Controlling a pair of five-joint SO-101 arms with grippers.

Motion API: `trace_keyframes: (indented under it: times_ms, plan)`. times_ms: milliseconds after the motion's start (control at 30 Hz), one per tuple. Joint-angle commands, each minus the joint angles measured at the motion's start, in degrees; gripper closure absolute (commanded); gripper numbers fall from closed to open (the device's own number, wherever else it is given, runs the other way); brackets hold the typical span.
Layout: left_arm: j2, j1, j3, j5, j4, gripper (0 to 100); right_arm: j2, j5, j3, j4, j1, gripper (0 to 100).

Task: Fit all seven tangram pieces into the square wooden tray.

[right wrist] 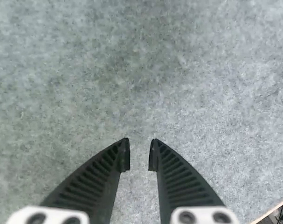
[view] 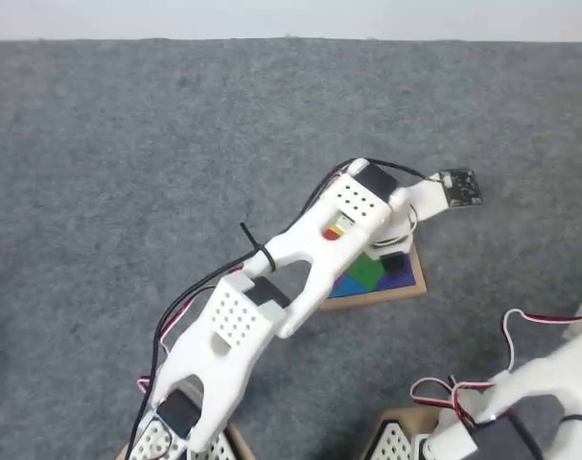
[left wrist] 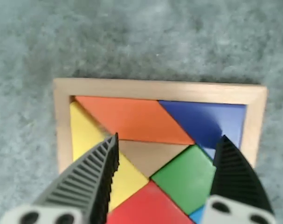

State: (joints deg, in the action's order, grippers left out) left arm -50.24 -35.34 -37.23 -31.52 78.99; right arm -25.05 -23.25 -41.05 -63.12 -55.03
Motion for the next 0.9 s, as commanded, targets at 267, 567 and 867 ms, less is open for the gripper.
trace_keyframes:
  times_ms: [267,567,867]
  plan:
    - [22.59,6.51,-13.93,13.27,16.44,69,-5.76,2.99,1.05,-3.12,7.69,91.3]
    - [41.41,14.95,-8.57,20.57,21.45,79,-29.49,5.10,-5.10,-12.62,27.82,95.7]
    - [69.10,22.33,26.51,21.19,10.81,79,-44.44,4.66,-19.08,-12.18,39.08,96.0]
